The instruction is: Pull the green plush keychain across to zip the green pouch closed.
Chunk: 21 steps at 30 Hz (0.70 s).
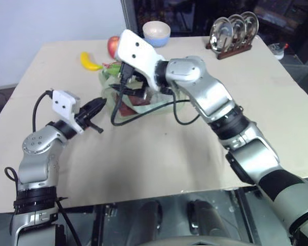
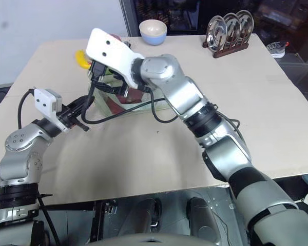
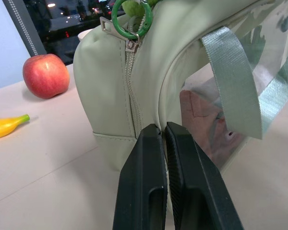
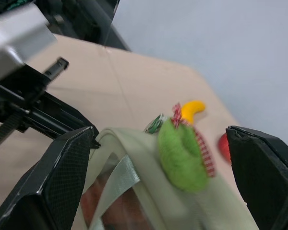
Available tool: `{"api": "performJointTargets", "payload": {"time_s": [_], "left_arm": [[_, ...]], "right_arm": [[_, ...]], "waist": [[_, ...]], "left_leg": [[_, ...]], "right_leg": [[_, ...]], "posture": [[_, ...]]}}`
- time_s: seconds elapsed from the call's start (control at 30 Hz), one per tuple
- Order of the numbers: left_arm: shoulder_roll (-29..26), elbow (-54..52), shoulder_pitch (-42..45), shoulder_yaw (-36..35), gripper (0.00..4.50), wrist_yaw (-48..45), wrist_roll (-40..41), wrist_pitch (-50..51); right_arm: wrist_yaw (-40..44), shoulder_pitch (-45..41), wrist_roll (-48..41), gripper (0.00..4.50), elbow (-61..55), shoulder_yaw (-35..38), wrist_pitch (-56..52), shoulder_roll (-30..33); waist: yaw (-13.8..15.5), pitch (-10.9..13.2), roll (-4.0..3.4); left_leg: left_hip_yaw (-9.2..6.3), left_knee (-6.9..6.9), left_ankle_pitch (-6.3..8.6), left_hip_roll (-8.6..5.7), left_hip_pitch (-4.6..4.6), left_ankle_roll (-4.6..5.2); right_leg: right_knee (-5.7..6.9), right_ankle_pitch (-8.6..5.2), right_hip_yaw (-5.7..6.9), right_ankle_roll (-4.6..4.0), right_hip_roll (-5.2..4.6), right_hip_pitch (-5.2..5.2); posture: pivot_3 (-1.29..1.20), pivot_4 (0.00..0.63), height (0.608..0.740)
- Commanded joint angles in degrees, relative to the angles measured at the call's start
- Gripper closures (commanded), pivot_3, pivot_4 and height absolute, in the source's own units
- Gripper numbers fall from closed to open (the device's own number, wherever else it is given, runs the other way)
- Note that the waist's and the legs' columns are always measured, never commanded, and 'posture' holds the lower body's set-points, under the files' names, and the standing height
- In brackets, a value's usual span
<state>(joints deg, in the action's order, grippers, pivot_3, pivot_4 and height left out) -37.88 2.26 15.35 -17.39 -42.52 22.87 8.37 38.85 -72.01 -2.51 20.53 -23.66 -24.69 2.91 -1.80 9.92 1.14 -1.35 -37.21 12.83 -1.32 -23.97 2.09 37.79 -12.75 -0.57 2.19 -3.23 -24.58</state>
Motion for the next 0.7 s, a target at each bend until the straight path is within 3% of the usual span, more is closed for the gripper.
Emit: {"api": "performJointTargets", "payload": {"time_s": [0.03,0.27,0.4,0.5,0.7], "left_arm": [[-0.6,-3.4,-1.4,-0.7,4.43,0.4,-0.4,-0.8],[-0.4,-5.5,-2.7,-0.9,4.43,1.0,-0.5,-0.6],[-0.3,-5.5,-2.8,-0.8,4.50,1.2,-0.6,-0.7],[-0.2,-5.5,-2.7,-0.8,4.50,1.2,-0.7,-0.7],[0.0,-5.1,-2.1,-0.7,4.50,1.2,-0.7,-0.9]], "right_arm": [[-0.6,-3.7,1.3,0.00,4.8,2.2,3.7,-1.4],[-1.1,-8.0,1.3,0.00,14.3,6.0,7.1,-3.3],[-0.2,-8.8,2.4,1.23,16.7,6.2,8.8,-3.6],[0.9,-8.5,2.8,2.73,16.8,5.8,9.5,-3.8],[1.2,-7.8,4.7,2.73,17.0,5.1,10.9,-4.3]], "waist": [[-0.2,0.0,0.00],[-0.4,0.0,-0.02],[-0.4,0.0,-0.02],[-0.5,0.0,-0.03],[-0.5,0.0,-0.03]], "left_leg": [[0.01,0.01,0.00,0.00,0.00,0.00],[-0.02,0.14,0.01,0.05,0.00,0.01],[-0.01,0.14,0.02,0.03,-0.01,0.02],[-0.01,0.14,0.02,0.03,-0.01,0.02],[-0.01,0.15,0.02,0.04,-0.01,0.02]], "right_leg": [[0.00,0.00,-0.01,0.00,0.00,-0.01],[0.08,-0.01,-0.12,-0.01,0.06,-0.09],[0.06,-0.01,-0.11,-0.01,0.04,-0.09],[0.07,0.00,-0.11,-0.01,0.05,-0.09],[0.07,-0.01,-0.11,-0.01,0.05,-0.10]], "posture": [[0.00,0.150,0.733],[0.00,0.150,0.733],[0.00,0.150,0.733],[0.00,0.150,0.733],[0.00,0.150,0.733]]}}
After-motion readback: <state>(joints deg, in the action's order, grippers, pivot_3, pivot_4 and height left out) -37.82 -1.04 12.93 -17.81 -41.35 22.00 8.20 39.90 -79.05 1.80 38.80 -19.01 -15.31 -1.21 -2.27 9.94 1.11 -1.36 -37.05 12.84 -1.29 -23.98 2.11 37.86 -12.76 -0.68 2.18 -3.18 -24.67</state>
